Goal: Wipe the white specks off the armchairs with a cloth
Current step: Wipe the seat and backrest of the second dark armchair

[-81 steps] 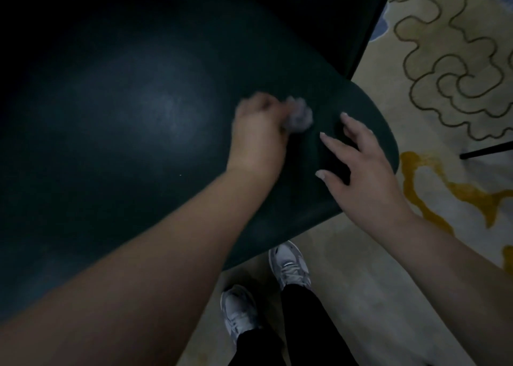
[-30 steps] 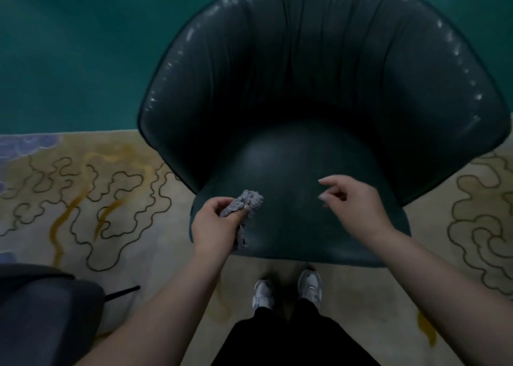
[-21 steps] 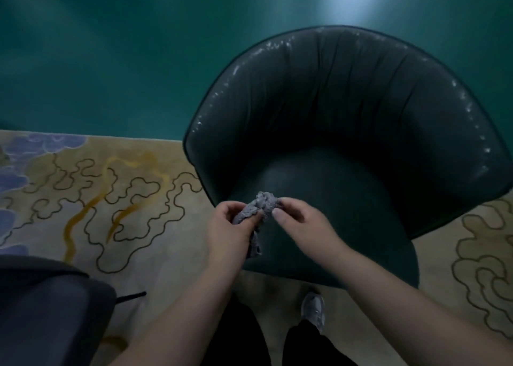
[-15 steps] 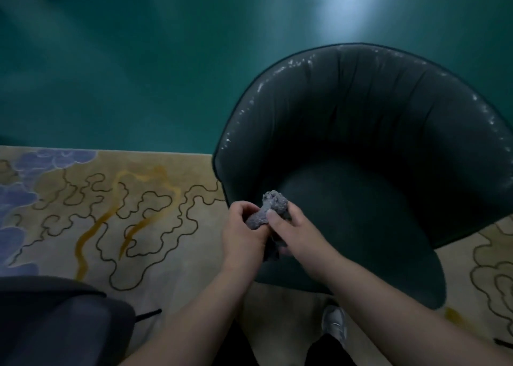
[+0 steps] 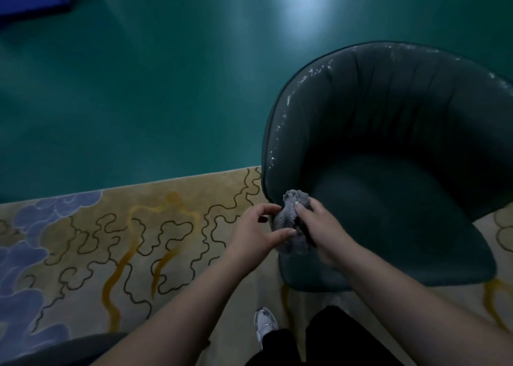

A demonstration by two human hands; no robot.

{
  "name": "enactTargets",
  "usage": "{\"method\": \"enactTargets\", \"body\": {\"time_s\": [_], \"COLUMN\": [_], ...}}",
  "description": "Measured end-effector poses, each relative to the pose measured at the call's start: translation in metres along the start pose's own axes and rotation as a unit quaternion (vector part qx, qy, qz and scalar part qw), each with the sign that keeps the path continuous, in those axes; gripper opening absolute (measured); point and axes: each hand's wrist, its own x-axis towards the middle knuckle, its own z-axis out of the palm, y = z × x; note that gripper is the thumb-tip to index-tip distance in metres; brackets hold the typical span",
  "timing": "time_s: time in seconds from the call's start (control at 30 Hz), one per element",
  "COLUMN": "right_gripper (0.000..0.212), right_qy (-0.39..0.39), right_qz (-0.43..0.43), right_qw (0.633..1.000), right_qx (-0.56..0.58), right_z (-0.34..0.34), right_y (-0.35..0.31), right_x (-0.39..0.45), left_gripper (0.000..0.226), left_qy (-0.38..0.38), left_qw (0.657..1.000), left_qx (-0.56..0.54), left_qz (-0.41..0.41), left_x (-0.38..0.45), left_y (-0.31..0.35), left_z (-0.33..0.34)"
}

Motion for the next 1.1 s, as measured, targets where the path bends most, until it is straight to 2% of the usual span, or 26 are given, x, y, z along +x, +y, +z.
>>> {"method": "enactTargets", "body": {"time_s": [0.1,0.23,0.37,0.43,0.5,0.57,0.7,0.9,1.1], "right_gripper": [0.019,0.023,0.017,0.035,0.065,0.077,0.083,0.061,0.056], "right_qy": [0.012,0.030,0.023,0.022,0.028,0.038,0.074,0.184,0.301], "right_qz": [0.008,0.017,0.024,0.014,0.001,-0.006,-0.001,-0.017,-0.011], "right_qw": [1.000,0.998,0.997,0.999,1.000,0.999,0.996,0.982,0.952], "right_qx": [0.002,0.043,0.068,0.043,0.014,-0.006,-0.039,-0.038,-0.047], "right_z": [-0.002,-0.011,-0.020,-0.022,-0.023,-0.024,-0.023,-0.001,0.037], "right_y": [-0.008,-0.022,-0.035,-0.041,-0.042,-0.042,-0.045,-0.049,-0.044], "right_x": [0.010,0.026,0.042,0.049,0.056,0.063,0.081,0.116,0.132], "left_gripper": [0.040,0.023,0.010,0.007,0.009,0.010,0.006,0.015,0.049], "left_qy": [0.021,0.058,0.082,0.082,0.079,0.072,0.034,-0.071,-0.184], "left_qw": [0.999,0.998,0.995,0.994,0.994,0.994,0.997,0.994,0.976], "left_qx": [-0.019,-0.002,0.019,0.023,0.018,0.022,0.041,0.079,0.112], "left_qz": [-0.016,-0.041,-0.056,-0.062,-0.071,-0.074,-0.062,-0.018,0.018], "left_x": [0.014,0.037,0.058,0.069,0.079,0.091,0.128,0.203,0.264], "left_y": [-0.003,-0.001,-0.001,-0.002,-0.002,-0.003,-0.007,-0.012,-0.017], "left_z": [-0.010,-0.024,-0.037,-0.040,-0.044,-0.048,-0.058,-0.080,-0.097]}}
